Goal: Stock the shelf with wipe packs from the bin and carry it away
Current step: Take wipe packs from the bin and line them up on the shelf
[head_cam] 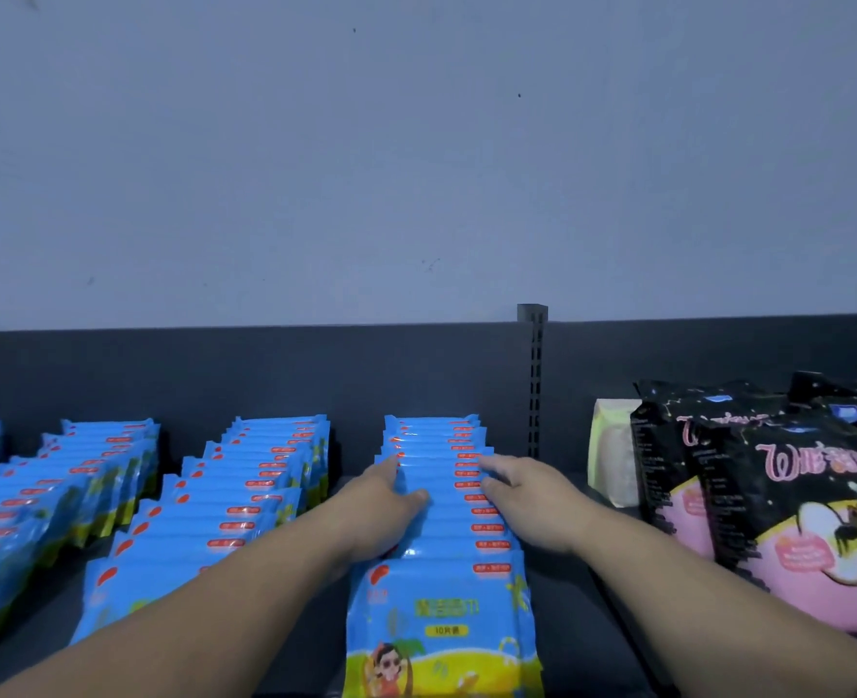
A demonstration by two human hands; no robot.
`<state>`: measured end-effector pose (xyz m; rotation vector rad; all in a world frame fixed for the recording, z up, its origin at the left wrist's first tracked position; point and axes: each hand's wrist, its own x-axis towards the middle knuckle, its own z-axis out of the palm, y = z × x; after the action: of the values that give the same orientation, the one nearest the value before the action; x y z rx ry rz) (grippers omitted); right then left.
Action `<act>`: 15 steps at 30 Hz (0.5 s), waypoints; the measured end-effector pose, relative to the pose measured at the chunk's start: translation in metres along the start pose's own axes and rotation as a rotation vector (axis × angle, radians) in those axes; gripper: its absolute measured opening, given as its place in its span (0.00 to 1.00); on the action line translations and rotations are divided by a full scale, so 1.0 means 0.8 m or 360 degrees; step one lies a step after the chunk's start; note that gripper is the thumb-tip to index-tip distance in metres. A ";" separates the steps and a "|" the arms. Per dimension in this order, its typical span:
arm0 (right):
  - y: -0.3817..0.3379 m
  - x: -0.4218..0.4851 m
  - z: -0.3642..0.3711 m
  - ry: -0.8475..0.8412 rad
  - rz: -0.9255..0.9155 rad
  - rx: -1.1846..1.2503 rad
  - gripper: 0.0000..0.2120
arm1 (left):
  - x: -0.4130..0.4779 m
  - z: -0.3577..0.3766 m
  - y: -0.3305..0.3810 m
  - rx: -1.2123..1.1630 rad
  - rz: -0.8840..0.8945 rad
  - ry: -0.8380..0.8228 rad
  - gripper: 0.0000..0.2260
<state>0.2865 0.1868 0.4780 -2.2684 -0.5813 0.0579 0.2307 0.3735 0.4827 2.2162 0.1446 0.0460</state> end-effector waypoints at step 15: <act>-0.007 0.017 0.002 -0.0032 0.0068 0.0165 0.08 | 0.017 -0.005 0.009 -0.0372 -0.0174 -0.0068 0.08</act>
<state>0.2959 0.1968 0.4826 -2.1820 -0.5284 0.1289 0.2448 0.3742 0.4907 1.9715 0.2248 -0.0429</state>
